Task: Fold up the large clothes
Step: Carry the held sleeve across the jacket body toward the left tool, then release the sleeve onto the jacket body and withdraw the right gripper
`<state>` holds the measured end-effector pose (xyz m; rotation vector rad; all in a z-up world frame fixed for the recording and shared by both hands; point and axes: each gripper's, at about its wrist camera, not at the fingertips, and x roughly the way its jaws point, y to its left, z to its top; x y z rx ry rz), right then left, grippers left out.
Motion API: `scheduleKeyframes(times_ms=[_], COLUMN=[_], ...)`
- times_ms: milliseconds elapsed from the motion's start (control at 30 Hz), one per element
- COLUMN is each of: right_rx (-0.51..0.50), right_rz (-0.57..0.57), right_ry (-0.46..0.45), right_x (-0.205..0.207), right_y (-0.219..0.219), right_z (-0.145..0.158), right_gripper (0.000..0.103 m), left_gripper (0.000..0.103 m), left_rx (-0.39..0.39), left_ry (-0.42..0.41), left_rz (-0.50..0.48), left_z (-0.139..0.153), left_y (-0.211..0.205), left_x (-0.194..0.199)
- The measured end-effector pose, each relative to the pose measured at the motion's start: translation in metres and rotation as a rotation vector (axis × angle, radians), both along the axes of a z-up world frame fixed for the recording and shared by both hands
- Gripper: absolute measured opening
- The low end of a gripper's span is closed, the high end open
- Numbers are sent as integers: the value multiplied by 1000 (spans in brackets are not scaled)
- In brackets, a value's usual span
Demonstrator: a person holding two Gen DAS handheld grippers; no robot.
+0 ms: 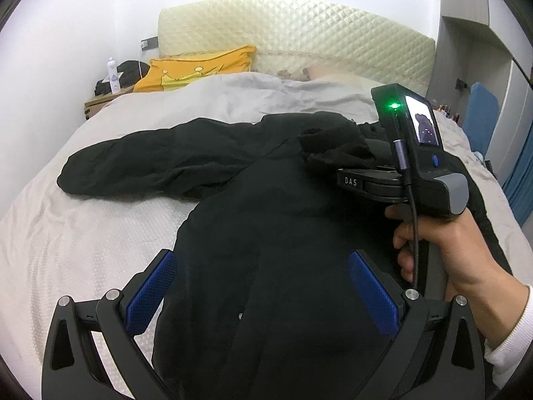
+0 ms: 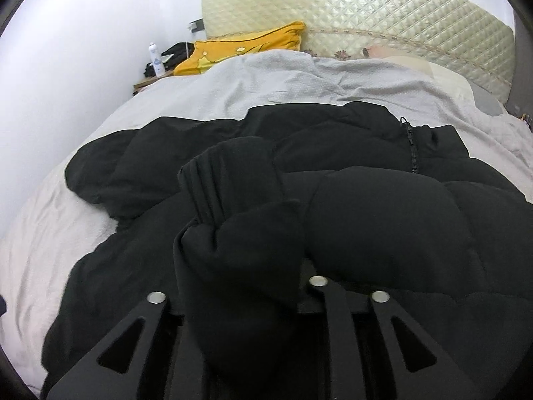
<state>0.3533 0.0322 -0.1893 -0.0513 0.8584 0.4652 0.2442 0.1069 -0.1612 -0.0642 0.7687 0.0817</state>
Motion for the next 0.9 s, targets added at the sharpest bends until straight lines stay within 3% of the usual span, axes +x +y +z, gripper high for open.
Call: scheduleKeyframes(times_ms=[67,100,167,433,633,900], right_rx=[14,22,37,49,23,15], right_rz=[12,13,12,-52,-127,-224], right_ry=[11,7,-10,-118,-260,-370], right_x=[-6,-11,-20,-62,-119,-191], right_y=[-1,-3,-7,-45,-87,-142], right_z=[7,13,25,100,161,206], right_gripper=[40,53,66,67,68,68], left_gripper=[103,103,103,103,103,103], left_rx=[4,2,-8,-34,-39,-38], left_ry=[-3,-7,-16,-90,-161,-242], left_rz=[8,12,24,36,5,-41], left_z=[6,7,18,70,112,150], left_y=[1,1,2,0,-21,-51], left_x=[-3,-4,-7,-31,-60,-95])
